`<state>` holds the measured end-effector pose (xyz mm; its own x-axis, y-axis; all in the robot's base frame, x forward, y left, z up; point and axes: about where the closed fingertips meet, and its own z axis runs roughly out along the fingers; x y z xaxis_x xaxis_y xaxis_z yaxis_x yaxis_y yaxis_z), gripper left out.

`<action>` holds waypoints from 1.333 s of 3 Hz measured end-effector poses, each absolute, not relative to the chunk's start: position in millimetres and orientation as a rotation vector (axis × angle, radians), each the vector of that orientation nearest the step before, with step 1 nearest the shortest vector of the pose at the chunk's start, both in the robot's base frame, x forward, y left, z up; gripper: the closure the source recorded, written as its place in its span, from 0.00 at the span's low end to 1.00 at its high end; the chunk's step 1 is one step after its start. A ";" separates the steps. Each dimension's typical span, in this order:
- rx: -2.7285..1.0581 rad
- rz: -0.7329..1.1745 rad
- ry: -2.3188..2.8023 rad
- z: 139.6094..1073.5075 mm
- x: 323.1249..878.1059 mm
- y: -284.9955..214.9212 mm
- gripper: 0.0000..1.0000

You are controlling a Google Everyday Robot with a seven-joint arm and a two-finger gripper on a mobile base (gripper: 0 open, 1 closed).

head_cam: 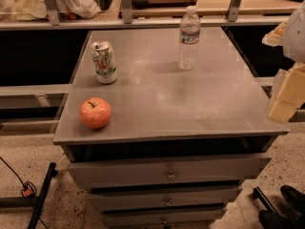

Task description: Move water bottle near 7up can

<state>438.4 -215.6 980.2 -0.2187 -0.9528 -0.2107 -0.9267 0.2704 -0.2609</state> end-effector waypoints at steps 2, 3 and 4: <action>-1.731 -0.156 2.232 982.4 441.2 -215.1 0.00; -1.693 -0.228 2.247 980.5 468.6 -222.2 0.00; -1.648 -0.296 2.233 983.2 507.8 -230.0 0.00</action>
Offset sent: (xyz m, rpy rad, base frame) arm 0.0066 -0.0004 0.0000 -0.0919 0.0165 -0.0071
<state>507.8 -230.0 983.2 -0.2629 -0.9525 -0.1536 -0.8796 0.3020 -0.3675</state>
